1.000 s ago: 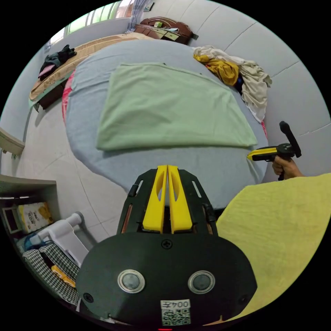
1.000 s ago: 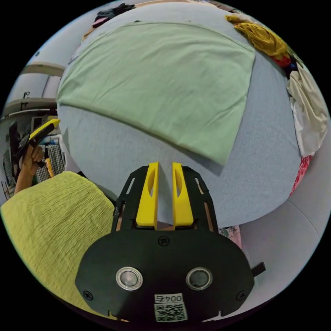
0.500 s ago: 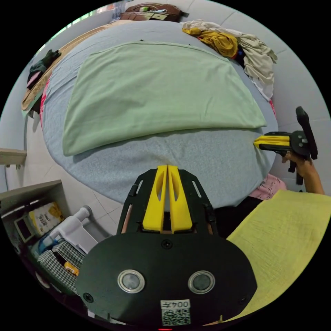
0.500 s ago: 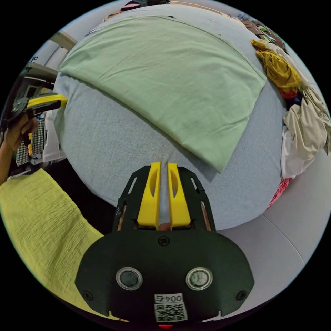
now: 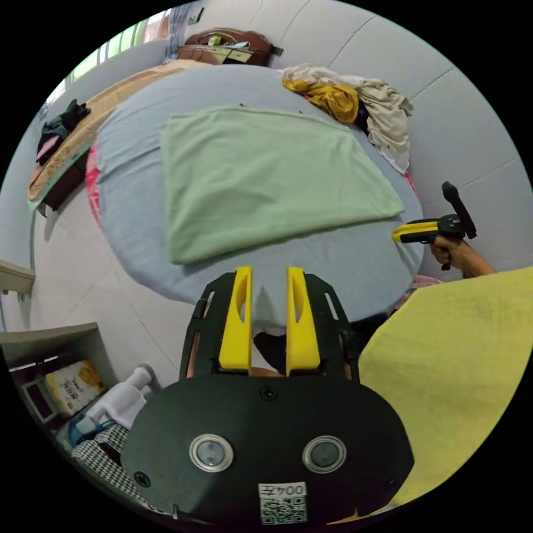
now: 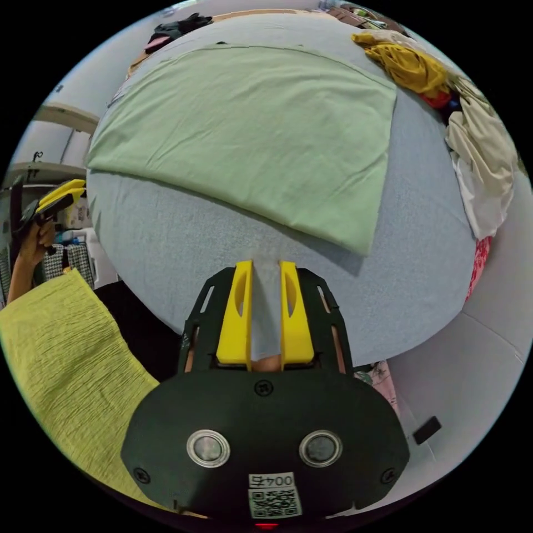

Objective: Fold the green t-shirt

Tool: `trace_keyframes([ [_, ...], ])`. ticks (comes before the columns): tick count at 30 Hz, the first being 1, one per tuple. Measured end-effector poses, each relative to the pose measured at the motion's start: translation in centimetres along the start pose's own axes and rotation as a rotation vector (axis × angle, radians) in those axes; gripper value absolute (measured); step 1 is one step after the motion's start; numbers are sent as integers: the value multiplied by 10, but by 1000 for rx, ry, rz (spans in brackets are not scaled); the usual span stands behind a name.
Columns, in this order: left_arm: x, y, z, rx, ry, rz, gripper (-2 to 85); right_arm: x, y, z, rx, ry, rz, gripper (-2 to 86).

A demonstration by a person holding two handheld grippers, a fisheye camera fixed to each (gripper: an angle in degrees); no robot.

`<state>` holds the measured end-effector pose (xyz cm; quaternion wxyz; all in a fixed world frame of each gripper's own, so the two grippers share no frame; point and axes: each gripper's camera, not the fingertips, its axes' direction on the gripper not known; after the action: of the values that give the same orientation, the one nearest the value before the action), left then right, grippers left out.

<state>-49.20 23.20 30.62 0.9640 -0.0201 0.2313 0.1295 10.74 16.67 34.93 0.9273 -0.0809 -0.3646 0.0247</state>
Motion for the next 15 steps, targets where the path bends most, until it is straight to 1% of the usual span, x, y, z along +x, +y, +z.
trace_keyframes([
  [2,-20,2,-6,6,-5,13,88,-2,5,-5,7,-13,21,117],
  [5,-31,1,-8,7,-31,100,81,-6,12,-3,-17,10,37,125],
  [7,-30,0,-5,-3,-57,167,79,-8,17,-1,-8,29,44,123],
  [9,-28,0,3,-49,-61,241,79,-7,20,-2,-8,37,64,109],
  [12,-29,4,9,-83,-85,295,83,-4,19,-4,-21,44,94,95],
  [15,-28,4,8,-73,-80,315,83,-5,20,-7,-27,61,90,84],
])
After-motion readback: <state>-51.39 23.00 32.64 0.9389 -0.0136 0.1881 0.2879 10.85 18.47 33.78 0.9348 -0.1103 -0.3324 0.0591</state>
